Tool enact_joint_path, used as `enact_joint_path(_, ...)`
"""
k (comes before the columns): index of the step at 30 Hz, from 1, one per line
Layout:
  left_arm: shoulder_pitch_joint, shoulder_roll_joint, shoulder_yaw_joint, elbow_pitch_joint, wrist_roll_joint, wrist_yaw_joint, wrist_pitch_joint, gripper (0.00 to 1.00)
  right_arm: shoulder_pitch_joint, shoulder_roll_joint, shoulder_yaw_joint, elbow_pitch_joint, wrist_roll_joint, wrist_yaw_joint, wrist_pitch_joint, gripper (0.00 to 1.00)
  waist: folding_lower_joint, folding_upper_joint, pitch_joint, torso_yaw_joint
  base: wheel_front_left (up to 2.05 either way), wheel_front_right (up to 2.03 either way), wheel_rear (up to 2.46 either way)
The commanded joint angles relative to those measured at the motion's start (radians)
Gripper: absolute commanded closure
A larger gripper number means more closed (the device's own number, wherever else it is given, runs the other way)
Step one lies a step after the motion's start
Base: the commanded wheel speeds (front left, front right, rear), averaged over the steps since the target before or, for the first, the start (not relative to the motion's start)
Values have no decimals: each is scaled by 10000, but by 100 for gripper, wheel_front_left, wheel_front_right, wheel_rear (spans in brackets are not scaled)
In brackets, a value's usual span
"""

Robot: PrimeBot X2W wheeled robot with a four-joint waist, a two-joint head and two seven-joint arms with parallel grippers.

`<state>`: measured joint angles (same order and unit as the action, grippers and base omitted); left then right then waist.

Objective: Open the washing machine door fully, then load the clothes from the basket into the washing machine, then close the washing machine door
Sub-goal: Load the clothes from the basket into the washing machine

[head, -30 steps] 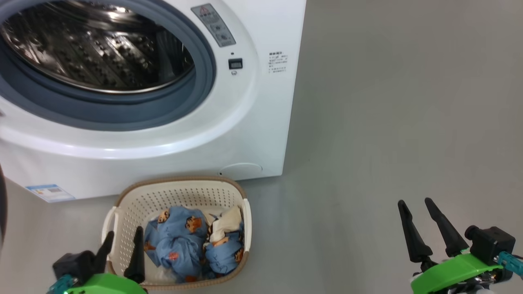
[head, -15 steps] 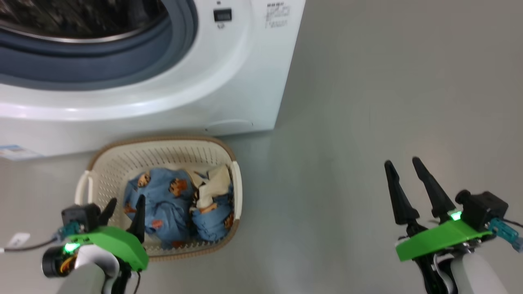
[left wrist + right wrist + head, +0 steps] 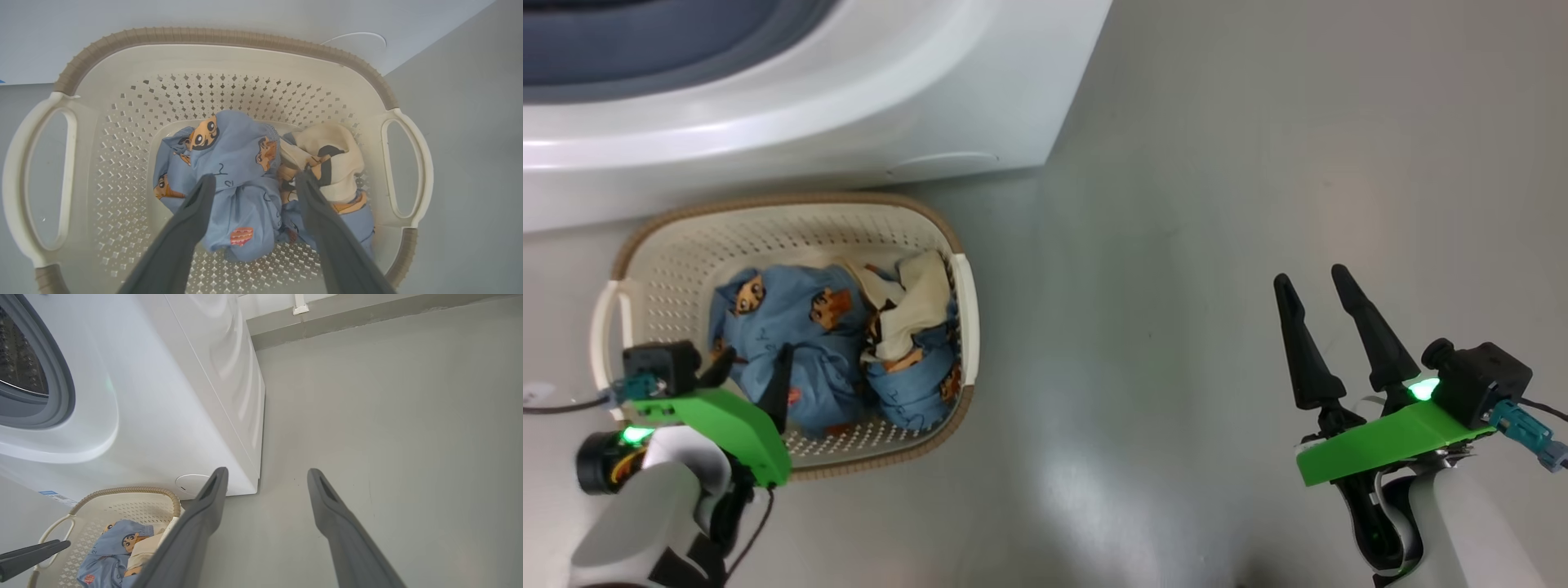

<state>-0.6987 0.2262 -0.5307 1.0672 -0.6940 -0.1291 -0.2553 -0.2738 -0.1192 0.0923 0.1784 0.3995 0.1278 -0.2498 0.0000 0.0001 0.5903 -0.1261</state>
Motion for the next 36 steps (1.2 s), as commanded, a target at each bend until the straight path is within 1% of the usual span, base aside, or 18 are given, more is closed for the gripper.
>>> enact_joint_path(1, -199, 481, 17, 154, -182, -15, -25, 0, 29, 50, 269, -252, -114, 29, -120, 0, 0, -1, 393, -127, 0, 0, 0)
enact_joint_path(9, -954, 637, -798, 823, -829, -15, 232, 0, -220, 51, 345, -361, -131, 29, -120, 0, 0, -1, 977, -142, 0, 0, 0)
enact_joint_path(20, -1599, 717, -1293, 1487, -1434, -15, 756, 0, -371, 110, 518, -476, -191, 29, -120, 0, 0, -1, 1437, -225, 0, 0, 0)
enact_joint_path(26, -1819, 839, -1406, 1449, -1999, -15, 1359, 0, -473, 164, 639, -567, -220, 29, -120, 0, 0, -1, 1685, -342, 0, 0, 0)
enact_joint_path(33, -1974, 1063, -1799, 1169, -2450, -15, 1819, 0, -498, 231, 664, -630, -246, 29, -120, 0, 0, -1, 1862, -414, 0, 0, 0)
enact_joint_path(34, -1993, 1078, -1867, 1148, -2496, -15, 1857, 2, -505, 236, 663, -628, -247, 29, -120, 0, 0, -1, 1867, -417, 0, 0, 0)
enact_joint_path(35, -2003, 1089, -1940, 1115, -2545, -15, 1896, 52, -510, 240, 661, -620, -248, 29, -120, 0, 0, -1, 1864, -420, 0, 0, 0)
enact_joint_path(36, -2009, 1108, -2020, 1080, -2584, -15, 1914, 74, -515, 245, 654, -607, -247, 29, -120, 0, 0, -1, 1855, -423, 0, 0, 0)
